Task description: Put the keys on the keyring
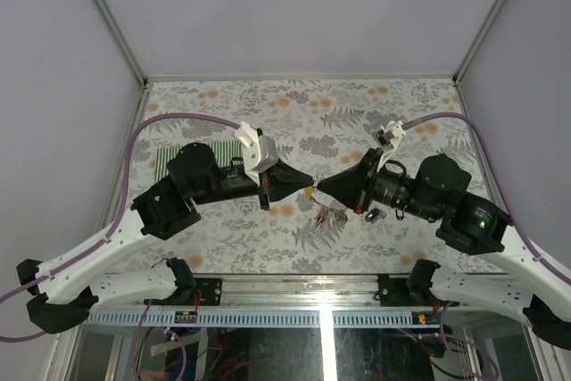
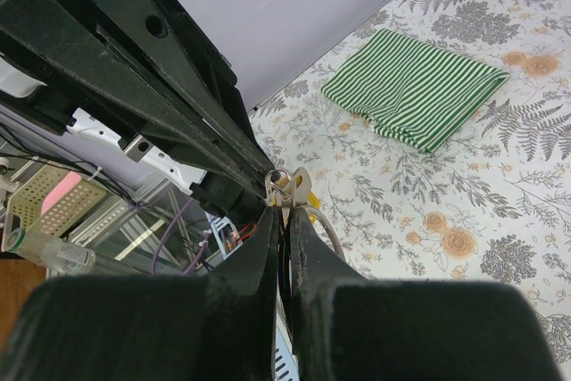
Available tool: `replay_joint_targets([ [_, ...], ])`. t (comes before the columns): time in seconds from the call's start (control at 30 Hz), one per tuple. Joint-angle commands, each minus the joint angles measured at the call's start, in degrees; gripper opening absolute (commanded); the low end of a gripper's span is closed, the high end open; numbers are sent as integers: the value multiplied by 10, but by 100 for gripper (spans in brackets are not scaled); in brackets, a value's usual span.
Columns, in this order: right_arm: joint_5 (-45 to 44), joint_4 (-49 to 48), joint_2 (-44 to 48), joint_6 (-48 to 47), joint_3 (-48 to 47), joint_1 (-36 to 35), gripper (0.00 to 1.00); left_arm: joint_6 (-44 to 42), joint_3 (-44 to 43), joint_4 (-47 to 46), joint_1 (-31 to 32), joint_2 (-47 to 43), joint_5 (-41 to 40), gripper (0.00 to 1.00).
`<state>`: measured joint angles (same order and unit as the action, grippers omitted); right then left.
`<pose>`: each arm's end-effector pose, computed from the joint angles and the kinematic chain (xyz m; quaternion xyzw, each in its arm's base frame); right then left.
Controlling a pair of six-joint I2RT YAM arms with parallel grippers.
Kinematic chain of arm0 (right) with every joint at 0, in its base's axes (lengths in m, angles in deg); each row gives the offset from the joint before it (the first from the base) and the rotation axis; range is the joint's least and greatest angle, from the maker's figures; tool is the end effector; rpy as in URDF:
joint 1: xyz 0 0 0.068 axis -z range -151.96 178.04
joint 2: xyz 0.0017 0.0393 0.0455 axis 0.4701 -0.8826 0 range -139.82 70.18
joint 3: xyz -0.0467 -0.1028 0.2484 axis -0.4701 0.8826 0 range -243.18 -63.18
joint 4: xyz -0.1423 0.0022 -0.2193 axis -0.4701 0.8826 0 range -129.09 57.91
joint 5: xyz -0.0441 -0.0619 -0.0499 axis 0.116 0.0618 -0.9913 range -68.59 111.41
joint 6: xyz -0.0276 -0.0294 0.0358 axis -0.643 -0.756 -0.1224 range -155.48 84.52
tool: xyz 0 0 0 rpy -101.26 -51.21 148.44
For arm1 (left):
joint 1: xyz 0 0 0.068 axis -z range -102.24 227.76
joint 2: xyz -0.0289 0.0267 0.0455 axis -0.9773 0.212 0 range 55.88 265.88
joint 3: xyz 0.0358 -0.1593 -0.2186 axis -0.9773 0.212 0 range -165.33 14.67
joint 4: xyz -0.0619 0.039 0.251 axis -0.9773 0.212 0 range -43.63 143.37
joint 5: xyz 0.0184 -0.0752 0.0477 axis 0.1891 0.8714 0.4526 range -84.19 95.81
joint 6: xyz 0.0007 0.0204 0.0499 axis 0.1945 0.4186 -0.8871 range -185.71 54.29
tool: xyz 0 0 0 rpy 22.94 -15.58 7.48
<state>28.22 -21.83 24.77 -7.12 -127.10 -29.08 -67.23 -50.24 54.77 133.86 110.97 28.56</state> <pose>0.0817 0.1343 0.4386 -0.2145 0.6657 0.5147 0.4958 0.1040 -0.1794 0.4335 0.4536 0.5318 -0.4441 0.5605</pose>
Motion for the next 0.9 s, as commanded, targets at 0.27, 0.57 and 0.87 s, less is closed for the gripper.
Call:
replay_joint_targets([
  [0.27, 8, -54, -3, 16, -21, -4, 0, -3, -19, -40, -1, 1, 14, 0],
  [0.57, 9, -55, -6, 20, -18, -4, 0, -3, -20, -40, -1, -1, 17, 0],
  [0.87, 19, -52, -7, 24, -18, -4, 0, -2, -18, -44, -1, -3, 11, 0],
])
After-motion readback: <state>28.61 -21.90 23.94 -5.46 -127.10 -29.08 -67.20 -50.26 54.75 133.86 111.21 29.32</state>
